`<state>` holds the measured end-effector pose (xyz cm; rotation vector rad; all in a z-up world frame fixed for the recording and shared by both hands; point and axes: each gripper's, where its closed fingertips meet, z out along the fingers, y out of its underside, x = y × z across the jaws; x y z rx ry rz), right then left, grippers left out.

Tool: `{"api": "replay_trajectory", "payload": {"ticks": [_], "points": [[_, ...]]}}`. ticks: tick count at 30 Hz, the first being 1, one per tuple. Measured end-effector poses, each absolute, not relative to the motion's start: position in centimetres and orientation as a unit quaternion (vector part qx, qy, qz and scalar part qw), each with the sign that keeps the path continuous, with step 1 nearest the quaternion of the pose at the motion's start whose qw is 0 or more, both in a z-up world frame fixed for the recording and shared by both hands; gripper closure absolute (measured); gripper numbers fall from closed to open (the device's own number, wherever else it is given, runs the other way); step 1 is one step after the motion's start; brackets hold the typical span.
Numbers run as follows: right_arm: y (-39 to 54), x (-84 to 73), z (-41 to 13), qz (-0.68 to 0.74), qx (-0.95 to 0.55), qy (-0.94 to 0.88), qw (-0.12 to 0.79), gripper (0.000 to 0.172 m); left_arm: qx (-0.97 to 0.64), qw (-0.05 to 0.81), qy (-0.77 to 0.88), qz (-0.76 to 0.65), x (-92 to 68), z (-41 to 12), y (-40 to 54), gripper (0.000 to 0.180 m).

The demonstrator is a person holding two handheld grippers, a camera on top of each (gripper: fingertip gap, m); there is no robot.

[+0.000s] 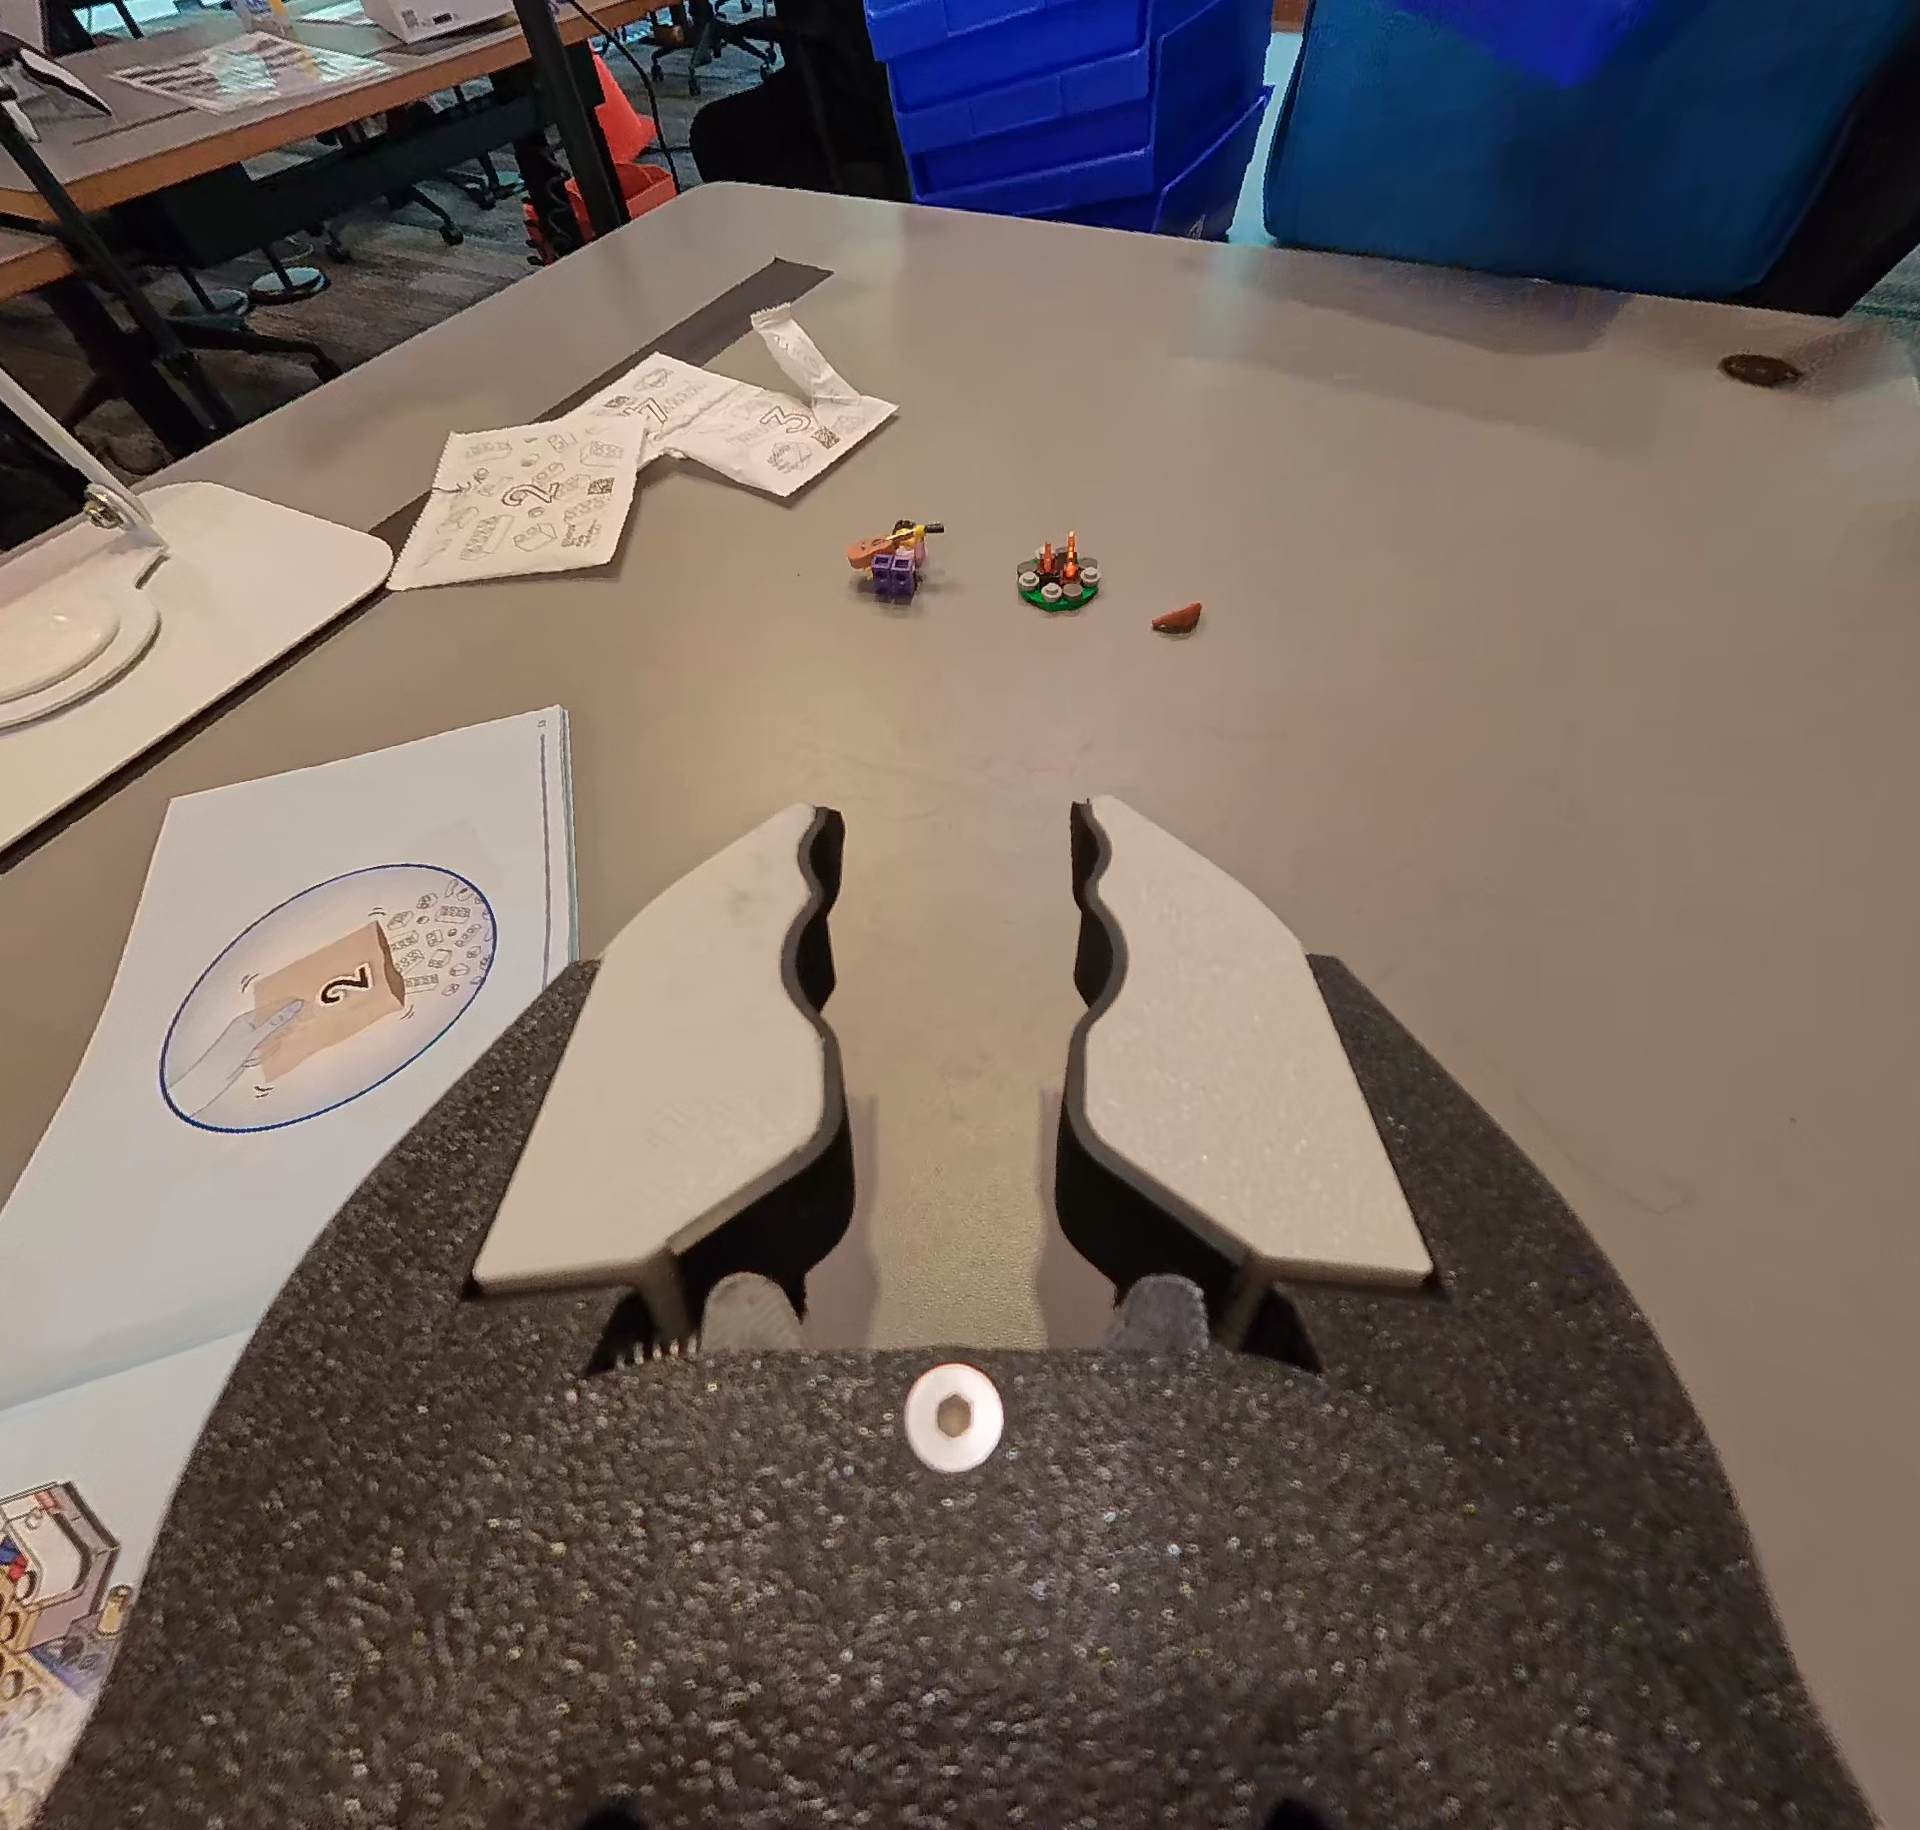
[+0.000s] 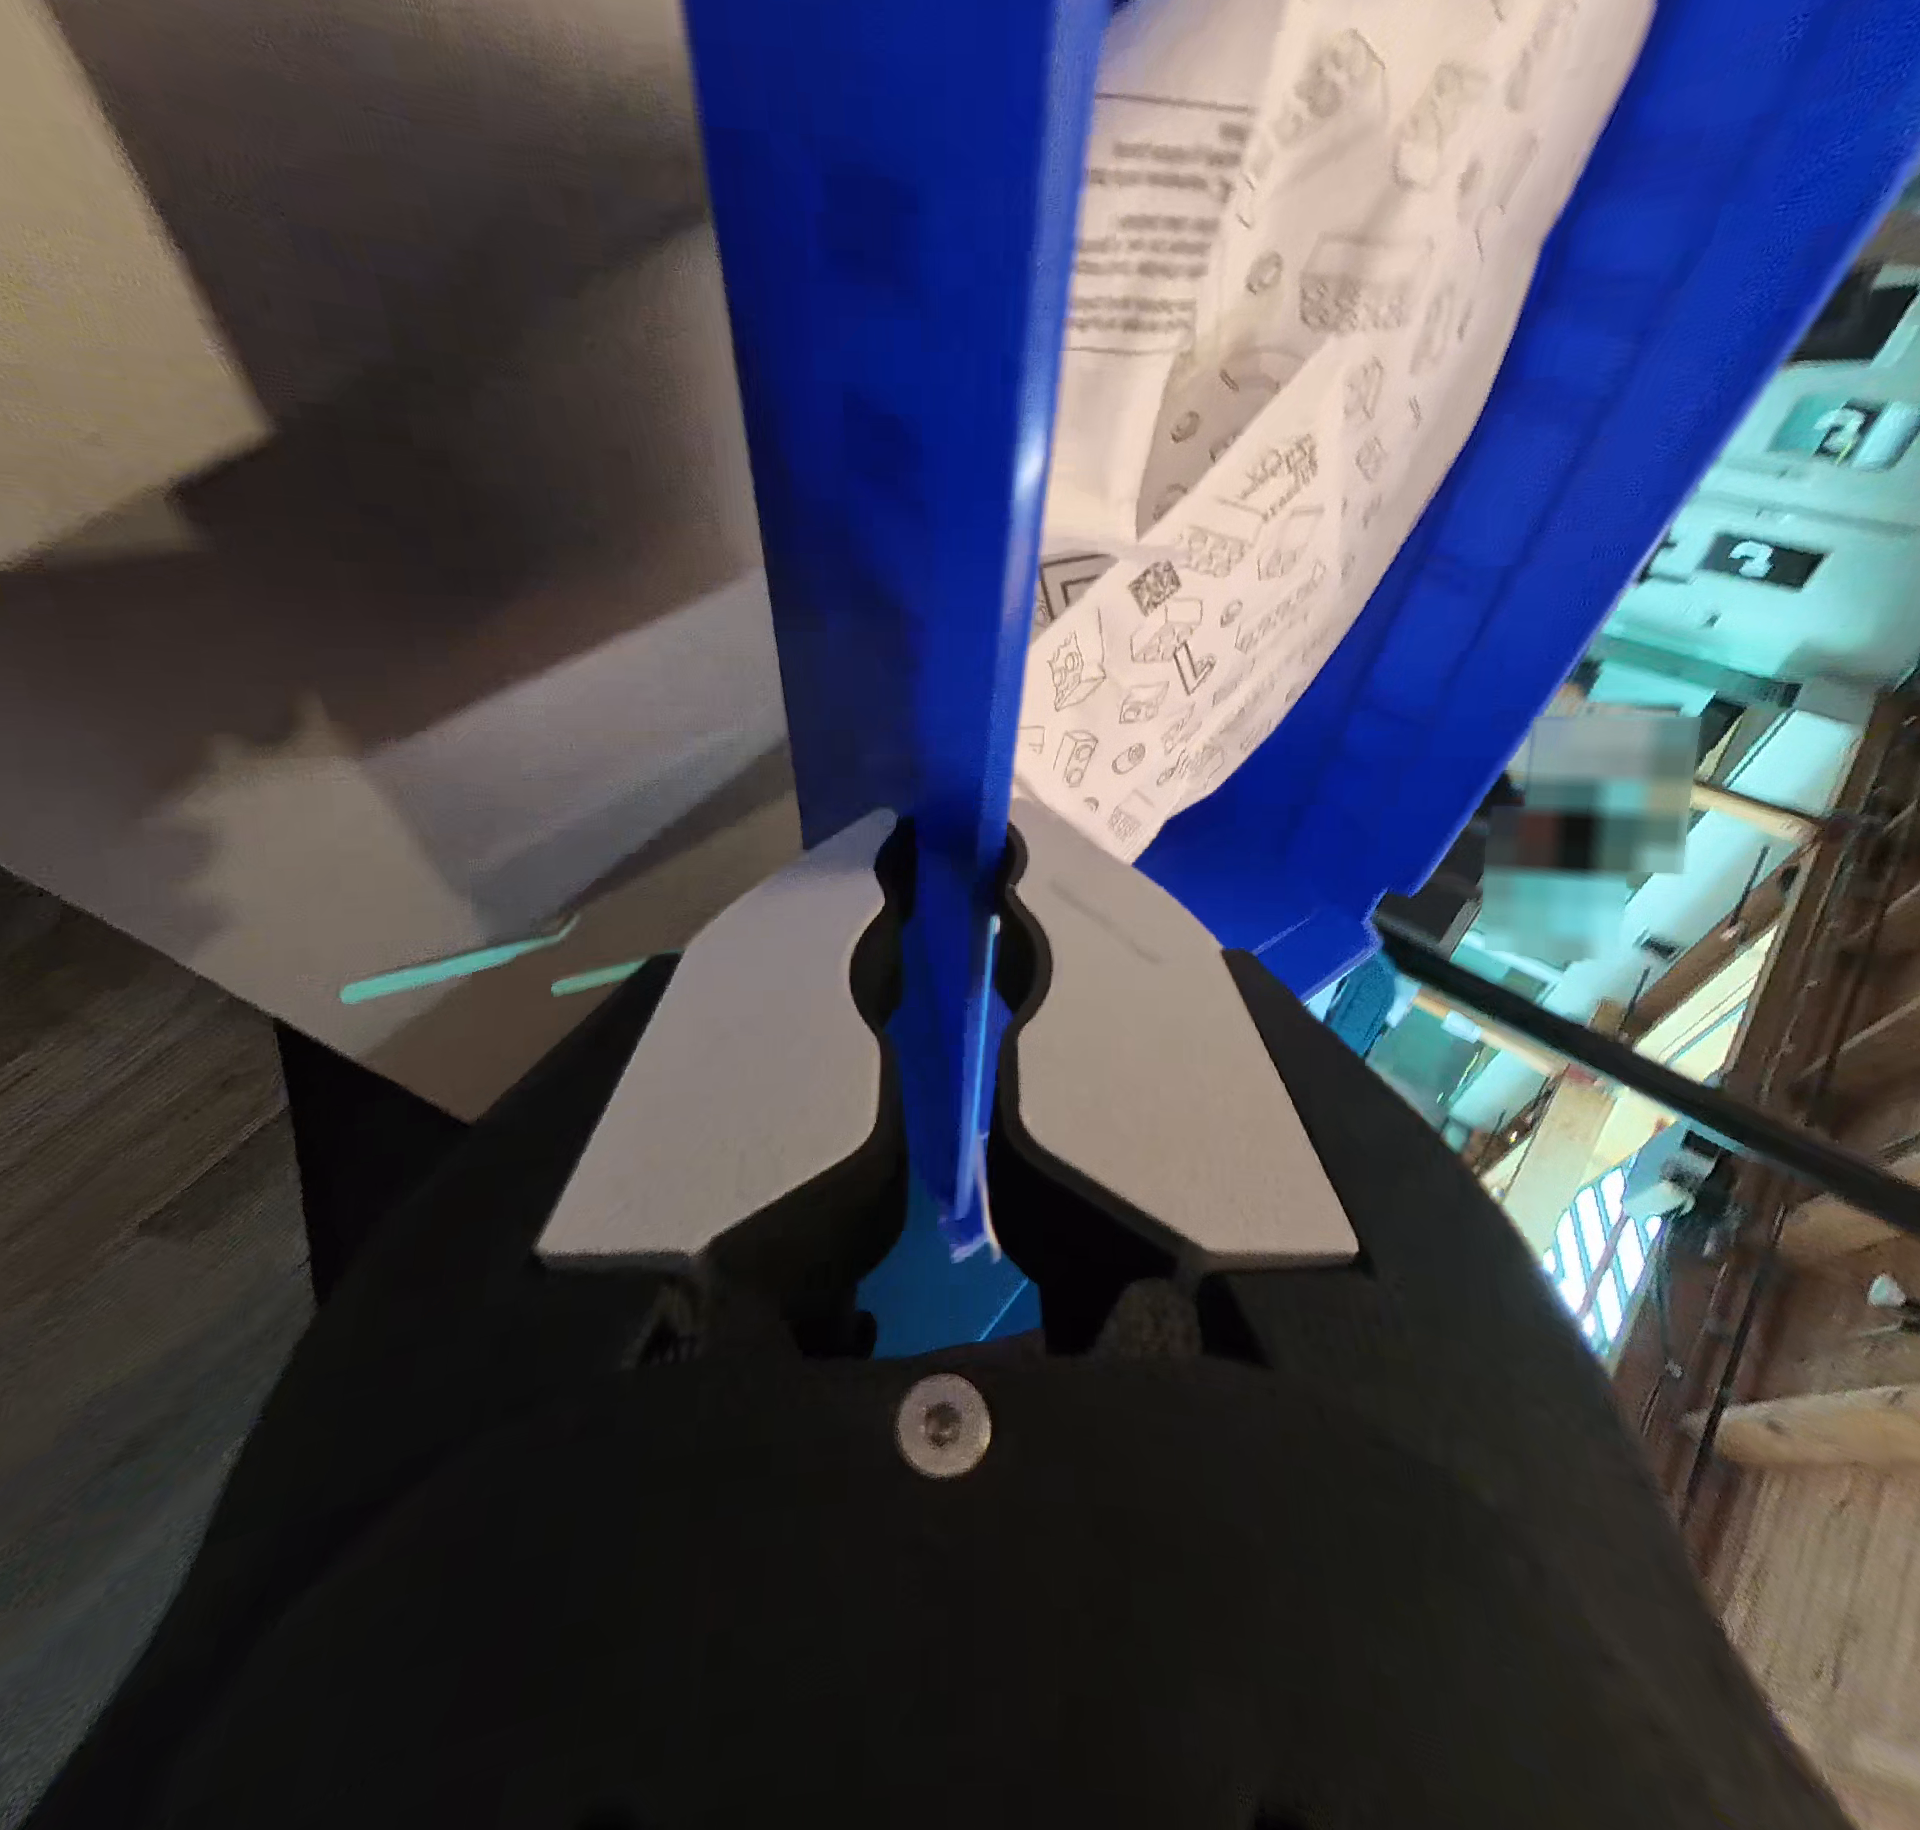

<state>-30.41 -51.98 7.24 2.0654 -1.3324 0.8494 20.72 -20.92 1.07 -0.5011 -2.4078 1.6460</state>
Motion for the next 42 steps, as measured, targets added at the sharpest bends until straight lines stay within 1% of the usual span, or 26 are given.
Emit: {"api": "replay_trajectory", "payload": {"ticks": [5,12,15,17,22,23,25,27,33,35,37,38,39,40,42], "points": [[-47.2,-24.2,7.6,0.342,0.809,-0.426,0.218,0.158,-0.164,0.091,-0.808,0.559,21.0,1.2,-20.8,0.138],[-43.6,-20.1,5.1,0.308,0.860,-0.319,0.253,0.156,-0.159,0.092,-0.805,0.564,21.2,1.5,-20.6,0.138],[-43.2,-19.6,4.1,0.287,0.874,-0.288,0.268,0.154,-0.161,0.092,-0.805,0.564,21.2,1.5,-20.6,0.138],[-42.9,-19.2,3.2,0.278,0.882,-0.273,0.263,0.154,-0.161,0.092,-0.805,0.564,21.2,1.5,-20.6,0.138],[-43.4,-18.2,1.9,0.285,0.881,-0.240,0.291,0.153,-0.160,0.093,-0.805,0.564,21.2,1.5,-20.6,0.138],[-43.6,-18.3,1.9,0.285,0.878,-0.246,0.295,0.151,-0.160,0.093,-0.805,0.564,21.2,1.5,-20.6,0.138],[-44.3,-18.6,2.3,0.284,0.871,-0.260,0.305,0.137,-0.159,0.093,-0.805,0.564,21.3,1.5,-20.6,0.138],[-44.8,-18.8,3.4,0.300,0.862,-0.270,0.305,0.139,-0.158,0.093,-0.806,0.562,21.3,1.4,-20.6,0.138],[-44.1,-17.2,7.2,0.370,0.837,-0.321,0.243,0.142,-0.161,0.089,-0.807,0.561,21.2,1.4,-20.6,0.138],[-42.6,-14.9,8.0,0.401,0.830,-0.331,0.201,0.144,-0.160,0.088,-0.807,0.562,21.2,1.5,-20.6,0.138],[-40.1,-12.4,7.5,0.404,0.833,-0.355,0.129,0.143,-0.159,0.086,-0.807,0.563,21.3,1.5,-20.6,0.138],[-38.8,-11.2,6.7,0.388,0.838,-0.373,0.091,0.137,-0.159,0.085,-0.807,0.563,21.4,1.5,-20.6,0.138],[-37.2,-10.3,5.4,0.355,0.849,-0.386,0.060,0.128,-0.158,0.085,-0.807,0.563,21.4,1.5,-20.6,0.138],[-35.9,-9.7,3.8,0.318,0.863,-0.390,0.043,0.121,-0.157,0.085,-0.806,0.564,21.4,1.5,-20.5,0.138],[-34.3,-9.2,1.0,0.255,0.886,-0.384,0.052,0.108,-0.155,0.086,-0.805,0.565,21.5,1.6,-20.4,0.138]]}}
